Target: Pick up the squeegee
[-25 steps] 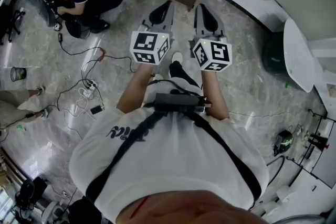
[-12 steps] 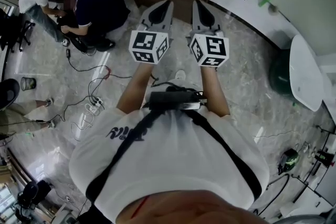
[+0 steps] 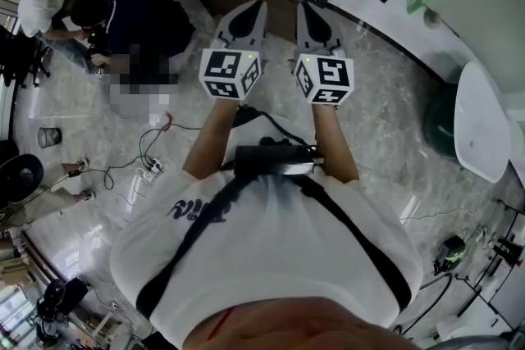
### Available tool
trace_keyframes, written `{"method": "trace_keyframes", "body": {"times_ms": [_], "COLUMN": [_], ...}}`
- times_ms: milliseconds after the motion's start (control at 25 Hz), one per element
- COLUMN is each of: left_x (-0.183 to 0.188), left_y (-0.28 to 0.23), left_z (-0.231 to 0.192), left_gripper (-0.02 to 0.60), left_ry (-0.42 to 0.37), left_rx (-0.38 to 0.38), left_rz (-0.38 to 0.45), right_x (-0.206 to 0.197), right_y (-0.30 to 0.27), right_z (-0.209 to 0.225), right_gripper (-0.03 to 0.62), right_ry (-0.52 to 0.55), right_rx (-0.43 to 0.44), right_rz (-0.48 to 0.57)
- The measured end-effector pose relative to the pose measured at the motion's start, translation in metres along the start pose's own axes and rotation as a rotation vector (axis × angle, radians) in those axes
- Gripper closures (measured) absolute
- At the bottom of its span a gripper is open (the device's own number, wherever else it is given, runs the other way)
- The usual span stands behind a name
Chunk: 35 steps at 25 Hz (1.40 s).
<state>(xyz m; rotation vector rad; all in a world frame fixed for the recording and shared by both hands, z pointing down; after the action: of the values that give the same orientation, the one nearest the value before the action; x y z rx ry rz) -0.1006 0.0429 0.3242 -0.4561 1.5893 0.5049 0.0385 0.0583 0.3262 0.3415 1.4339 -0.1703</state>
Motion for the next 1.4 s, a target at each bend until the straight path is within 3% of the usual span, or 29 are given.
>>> {"method": "trace_keyframes", "body": {"times_ms": [400, 680, 880, 1080, 1400], "left_x": [-0.020, -0.010, -0.013, -0.039, -0.088], "left_y": [-0.092, -0.197, -0.251, -0.284, -0.334], "left_z": [-0.044, -0.101, -0.134, -0.139, -0.120], "left_gripper": [0.570, 0.569, 0.569, 0.569, 0.569], "left_ry": [0.032, 0.032, 0.039, 0.074, 0.092], "left_rx": [-0.083, -0.204, -0.311, -0.414, -0.477], "left_rz": [-0.018, 0.010, -0.003, -0.058, -0.142], "right_x": [-0.028, -0.019, -0.028, -0.050, -0.093], "right_y": [-0.078, -0.174, -0.219, -0.234, -0.232], "right_z": [0.035, 0.075, 0.094, 0.110, 0.161], "right_gripper": [0.588, 0.588, 0.588, 0.588, 0.588], "right_ry": [0.028, 0.078, 0.081, 0.080, 0.004], "right_rx": [-0.063, -0.170, -0.293, -0.394, -0.470], "right_rz": [-0.050, -0.021, -0.020, -0.068, -0.159]}}
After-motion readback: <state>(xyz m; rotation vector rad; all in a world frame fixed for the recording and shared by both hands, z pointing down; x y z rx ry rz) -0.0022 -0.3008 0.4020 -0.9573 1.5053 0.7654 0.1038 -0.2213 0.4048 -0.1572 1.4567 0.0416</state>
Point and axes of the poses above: the fingertips, and each gripper's own axes: y backward along the fingers, z to its right, x out of its top, the point moved 6 cm from there along y, backward along the fingers, and after that the axes turned 4 degrees about z, right-handed, at the moved point
